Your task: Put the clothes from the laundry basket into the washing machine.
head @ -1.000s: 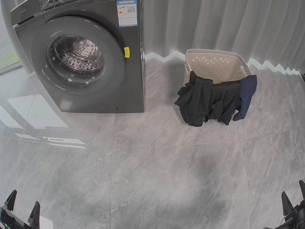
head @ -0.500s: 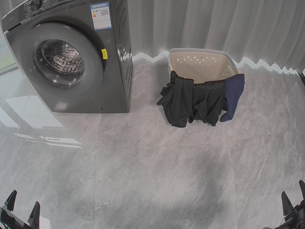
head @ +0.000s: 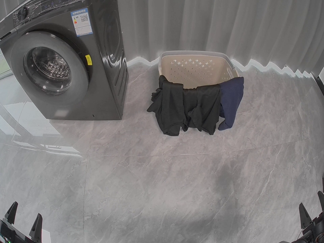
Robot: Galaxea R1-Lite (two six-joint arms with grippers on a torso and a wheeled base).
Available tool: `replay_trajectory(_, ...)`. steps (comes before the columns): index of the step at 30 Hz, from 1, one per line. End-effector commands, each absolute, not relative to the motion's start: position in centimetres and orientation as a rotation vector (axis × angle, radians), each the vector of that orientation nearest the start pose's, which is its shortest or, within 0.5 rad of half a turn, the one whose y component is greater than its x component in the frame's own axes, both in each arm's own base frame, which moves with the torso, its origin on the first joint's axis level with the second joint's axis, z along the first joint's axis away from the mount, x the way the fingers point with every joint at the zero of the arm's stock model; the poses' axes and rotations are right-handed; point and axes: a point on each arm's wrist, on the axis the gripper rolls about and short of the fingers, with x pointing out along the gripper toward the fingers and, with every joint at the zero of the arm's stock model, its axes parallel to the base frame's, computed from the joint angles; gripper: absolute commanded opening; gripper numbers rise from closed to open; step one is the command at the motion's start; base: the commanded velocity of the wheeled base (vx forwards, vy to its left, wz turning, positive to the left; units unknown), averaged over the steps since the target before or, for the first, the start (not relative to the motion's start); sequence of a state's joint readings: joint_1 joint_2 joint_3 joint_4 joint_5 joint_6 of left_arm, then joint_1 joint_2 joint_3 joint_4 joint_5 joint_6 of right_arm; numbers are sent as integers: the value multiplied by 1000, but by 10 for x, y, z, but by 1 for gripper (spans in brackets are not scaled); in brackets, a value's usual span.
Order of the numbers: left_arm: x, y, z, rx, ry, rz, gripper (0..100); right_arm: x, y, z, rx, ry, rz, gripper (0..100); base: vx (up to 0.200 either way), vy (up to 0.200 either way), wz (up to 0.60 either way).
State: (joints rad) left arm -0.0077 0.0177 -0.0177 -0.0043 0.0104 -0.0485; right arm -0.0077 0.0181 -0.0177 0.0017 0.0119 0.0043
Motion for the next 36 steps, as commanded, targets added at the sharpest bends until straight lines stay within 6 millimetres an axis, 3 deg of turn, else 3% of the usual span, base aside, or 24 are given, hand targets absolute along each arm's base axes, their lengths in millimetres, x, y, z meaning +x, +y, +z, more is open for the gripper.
replay_trajectory(1, -22, 0, 76, -49, 0, 5, 100, -23, 0, 75, 5, 5, 5, 100, 0, 0, 0)
replay_trajectory(7, -22, 1, 76, -49, 0, 8, 100, -23, 0, 75, 5, 5, 5, 100, 0, 0, 0)
replay_trajectory(36, -22, 1, 76, -49, 0, 8, 100, -23, 0, 75, 5, 3, 6, 100, 200, 0, 0)
